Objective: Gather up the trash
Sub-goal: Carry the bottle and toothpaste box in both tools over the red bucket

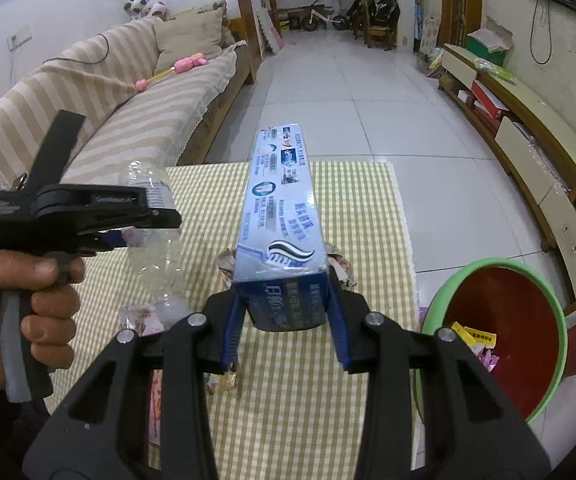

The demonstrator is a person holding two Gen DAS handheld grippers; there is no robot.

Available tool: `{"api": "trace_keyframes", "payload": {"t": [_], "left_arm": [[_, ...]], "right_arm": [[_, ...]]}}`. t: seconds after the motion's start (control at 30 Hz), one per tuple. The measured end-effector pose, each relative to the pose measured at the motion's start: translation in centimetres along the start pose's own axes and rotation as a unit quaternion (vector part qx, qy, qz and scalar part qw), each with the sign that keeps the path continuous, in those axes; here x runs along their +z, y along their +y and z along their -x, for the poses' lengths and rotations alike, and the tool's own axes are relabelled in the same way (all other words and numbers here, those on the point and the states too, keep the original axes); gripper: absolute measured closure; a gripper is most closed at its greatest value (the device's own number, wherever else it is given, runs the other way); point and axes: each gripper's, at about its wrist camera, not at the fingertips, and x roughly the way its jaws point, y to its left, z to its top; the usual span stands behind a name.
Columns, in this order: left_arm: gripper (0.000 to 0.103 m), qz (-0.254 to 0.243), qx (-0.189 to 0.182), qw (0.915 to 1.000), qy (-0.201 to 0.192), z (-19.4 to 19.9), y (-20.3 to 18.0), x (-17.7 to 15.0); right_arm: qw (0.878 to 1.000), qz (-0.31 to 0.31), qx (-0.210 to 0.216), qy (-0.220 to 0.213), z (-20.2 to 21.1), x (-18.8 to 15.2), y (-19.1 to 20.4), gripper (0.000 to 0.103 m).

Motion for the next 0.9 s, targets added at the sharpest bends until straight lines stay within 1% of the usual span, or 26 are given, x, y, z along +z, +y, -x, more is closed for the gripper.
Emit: {"api": "trace_keyframes", "payload": {"t": [0.17,0.33,0.43,0.6,0.83,0.9], "left_arm": [[0.046,-0.046,0.012,0.9985,-0.028,3.1,-1.1,-0.3],[0.046,-0.075,0.009,0.9961,-0.044,5.6,-2.7,-0.6],[0.046,-0.098,0.006,0.9938,-0.051,6.3,-4.6,-1.3],[0.046,-0.136,-0.008,0.9895,-0.05,6.4,-8.1,-3.1],[0.046,-0.188,-0.05,0.9803,-0.033,5.9,-13.5,-4.6],[0.046,-0.206,-0.064,0.9761,-0.026,5.5,-15.4,-5.2]], "right_arm": [[1.0,-0.011,0.001,-0.012,1.0,-0.2,-0.5,0.067],[1.0,-0.02,0.001,-0.024,2.4,-0.5,-1.1,0.067],[0.999,-0.031,-0.001,-0.03,3.2,-0.8,-2.0,0.067],[0.997,-0.057,-0.016,-0.04,4.9,-1.6,-4.9,0.067],[0.992,-0.108,-0.05,-0.051,7.2,-3.6,-10.5,0.067],[0.989,-0.123,-0.061,-0.054,7.9,-4.3,-12.4,0.067]]}}
